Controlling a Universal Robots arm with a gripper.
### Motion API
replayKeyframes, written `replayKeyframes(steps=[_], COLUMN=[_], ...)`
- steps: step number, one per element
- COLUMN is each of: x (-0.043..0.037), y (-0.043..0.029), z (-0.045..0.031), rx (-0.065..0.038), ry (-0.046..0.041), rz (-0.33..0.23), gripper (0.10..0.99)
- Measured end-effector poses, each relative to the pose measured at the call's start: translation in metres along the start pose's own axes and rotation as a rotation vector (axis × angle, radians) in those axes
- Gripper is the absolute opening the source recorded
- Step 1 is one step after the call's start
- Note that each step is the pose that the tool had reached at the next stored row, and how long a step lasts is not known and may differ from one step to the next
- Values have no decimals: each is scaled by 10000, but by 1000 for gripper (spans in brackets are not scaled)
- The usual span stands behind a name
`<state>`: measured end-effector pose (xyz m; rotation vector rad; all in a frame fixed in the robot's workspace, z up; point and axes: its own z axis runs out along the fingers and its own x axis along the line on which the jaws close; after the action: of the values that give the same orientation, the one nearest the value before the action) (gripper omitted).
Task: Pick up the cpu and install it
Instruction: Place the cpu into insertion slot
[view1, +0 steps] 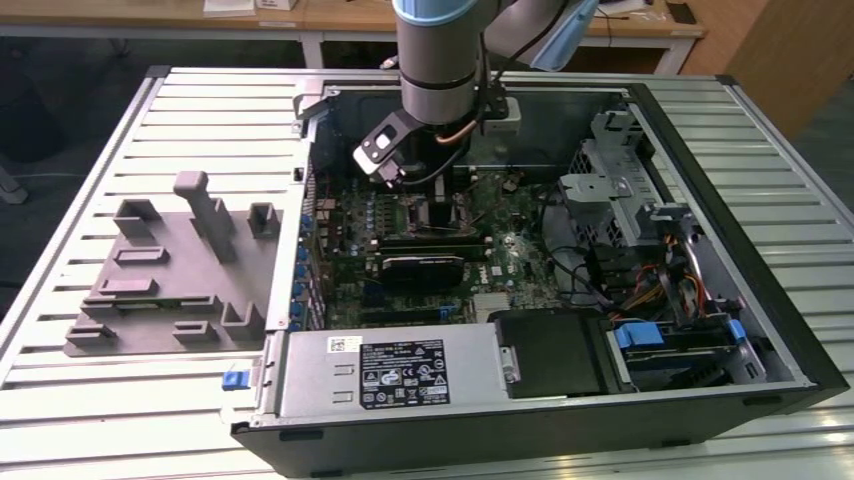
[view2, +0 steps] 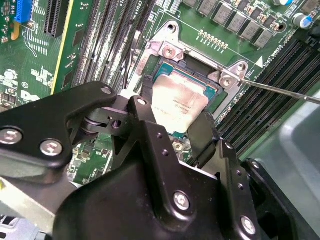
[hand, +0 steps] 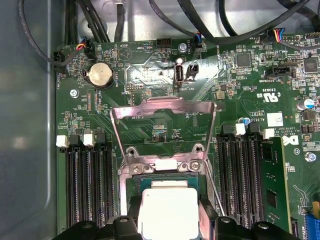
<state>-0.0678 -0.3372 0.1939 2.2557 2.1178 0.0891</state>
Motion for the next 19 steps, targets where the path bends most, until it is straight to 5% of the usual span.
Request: replayKeyframes(steps=[13, 19], x=[1, 1], y=[6, 15], z=[-14, -12], rx=[2, 10], ry=[53, 95], rz=[-71, -538], gripper=[529, 529])
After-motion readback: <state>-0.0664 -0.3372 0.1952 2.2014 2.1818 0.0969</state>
